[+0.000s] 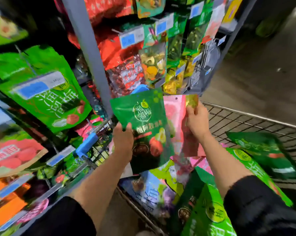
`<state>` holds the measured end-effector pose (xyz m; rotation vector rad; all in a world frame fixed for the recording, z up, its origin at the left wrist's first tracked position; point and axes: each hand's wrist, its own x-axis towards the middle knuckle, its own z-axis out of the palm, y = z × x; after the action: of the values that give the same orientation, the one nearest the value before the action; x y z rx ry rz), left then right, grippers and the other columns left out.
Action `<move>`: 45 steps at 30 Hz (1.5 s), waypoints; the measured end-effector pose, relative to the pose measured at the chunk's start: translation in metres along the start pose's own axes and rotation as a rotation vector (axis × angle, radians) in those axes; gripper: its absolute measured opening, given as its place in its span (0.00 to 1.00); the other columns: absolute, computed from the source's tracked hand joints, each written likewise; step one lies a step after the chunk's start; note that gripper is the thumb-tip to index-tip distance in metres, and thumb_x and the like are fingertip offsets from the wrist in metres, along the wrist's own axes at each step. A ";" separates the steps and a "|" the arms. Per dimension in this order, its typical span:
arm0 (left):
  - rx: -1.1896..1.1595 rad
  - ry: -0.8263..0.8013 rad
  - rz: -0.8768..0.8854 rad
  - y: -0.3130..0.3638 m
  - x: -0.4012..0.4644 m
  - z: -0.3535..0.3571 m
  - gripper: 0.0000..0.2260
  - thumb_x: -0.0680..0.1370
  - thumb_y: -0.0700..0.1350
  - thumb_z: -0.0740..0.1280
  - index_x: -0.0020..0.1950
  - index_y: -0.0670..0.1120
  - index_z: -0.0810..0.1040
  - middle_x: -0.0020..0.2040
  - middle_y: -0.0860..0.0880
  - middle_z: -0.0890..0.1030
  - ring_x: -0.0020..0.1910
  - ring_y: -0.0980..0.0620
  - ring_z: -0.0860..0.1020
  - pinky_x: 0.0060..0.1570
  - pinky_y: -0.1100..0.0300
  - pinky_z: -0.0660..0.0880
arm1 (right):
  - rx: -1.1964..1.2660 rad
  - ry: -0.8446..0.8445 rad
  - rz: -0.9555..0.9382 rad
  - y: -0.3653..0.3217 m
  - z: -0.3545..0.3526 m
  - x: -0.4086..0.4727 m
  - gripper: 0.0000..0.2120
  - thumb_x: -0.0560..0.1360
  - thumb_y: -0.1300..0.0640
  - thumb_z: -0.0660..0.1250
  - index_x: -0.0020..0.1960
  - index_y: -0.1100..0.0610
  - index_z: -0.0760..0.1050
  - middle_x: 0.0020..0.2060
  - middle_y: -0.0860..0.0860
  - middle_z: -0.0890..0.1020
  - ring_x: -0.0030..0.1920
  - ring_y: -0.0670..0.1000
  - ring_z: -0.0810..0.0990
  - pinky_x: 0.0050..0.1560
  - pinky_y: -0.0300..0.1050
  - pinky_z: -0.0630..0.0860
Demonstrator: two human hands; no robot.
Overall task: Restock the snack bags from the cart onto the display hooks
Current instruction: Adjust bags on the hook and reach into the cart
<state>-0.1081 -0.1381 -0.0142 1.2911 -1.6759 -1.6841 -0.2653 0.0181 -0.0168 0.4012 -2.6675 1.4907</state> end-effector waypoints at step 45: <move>-0.419 1.055 0.816 0.212 -0.188 -0.616 0.18 0.71 0.54 0.66 0.52 0.42 0.78 0.54 0.41 0.81 0.54 0.40 0.79 0.58 0.41 0.74 | 1.102 -0.308 -0.444 -0.754 0.108 -0.304 0.07 0.58 0.60 0.75 0.31 0.58 0.76 0.31 0.51 0.82 0.34 0.53 0.81 0.39 0.54 0.81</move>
<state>0.4282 -0.3476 0.3443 0.8282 -0.8987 -0.5932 0.2268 -0.3890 0.4967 1.2205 -1.4271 2.6845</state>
